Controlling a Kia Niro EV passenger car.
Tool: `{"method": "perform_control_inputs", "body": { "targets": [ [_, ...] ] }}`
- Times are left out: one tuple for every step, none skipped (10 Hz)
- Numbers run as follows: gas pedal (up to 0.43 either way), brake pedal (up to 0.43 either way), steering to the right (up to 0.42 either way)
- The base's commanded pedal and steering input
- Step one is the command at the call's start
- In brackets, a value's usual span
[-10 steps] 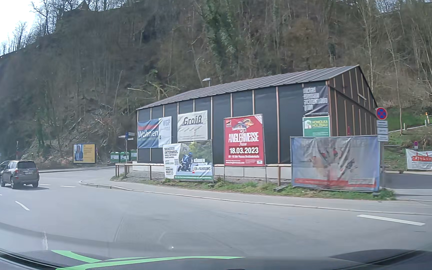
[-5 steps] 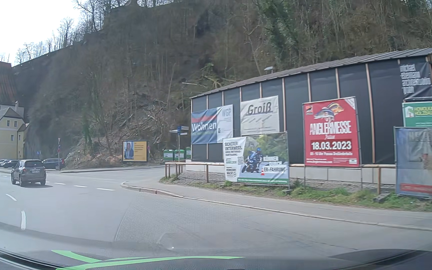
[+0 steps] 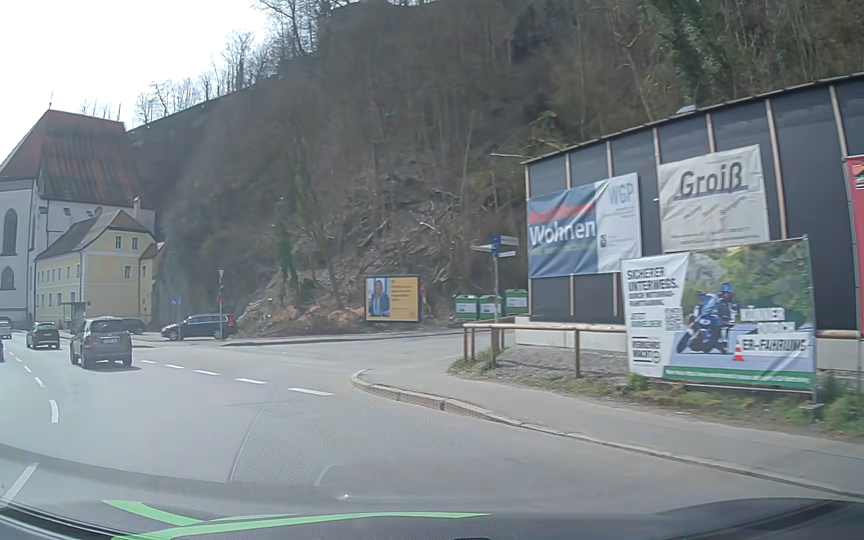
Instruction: Follow the waypoints while adhering to traffic rules and regulations
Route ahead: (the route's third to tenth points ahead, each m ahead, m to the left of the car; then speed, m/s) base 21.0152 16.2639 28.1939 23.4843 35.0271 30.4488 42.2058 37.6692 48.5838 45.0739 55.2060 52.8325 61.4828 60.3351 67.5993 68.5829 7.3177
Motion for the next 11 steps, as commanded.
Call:
{"method": "perform_control_inputs", "body": {
  "targets": [
    [0.157,0.0,-0.27],
    [0.157,0.0,-0.268],
    [0.157,0.0,-0.266],
    [0.157,0.0,-0.261],
    [0.157,0.0,-0.253],
    [0.157,0.0,-0.248],
    [0.157,0.0,-0.243],
    [0.169,0.0,-0.243],
    [0.169,0.0,-0.239],
    [0.177,0.0,-0.228],
    [0.189,0.0,-0.21]
  ]
}}
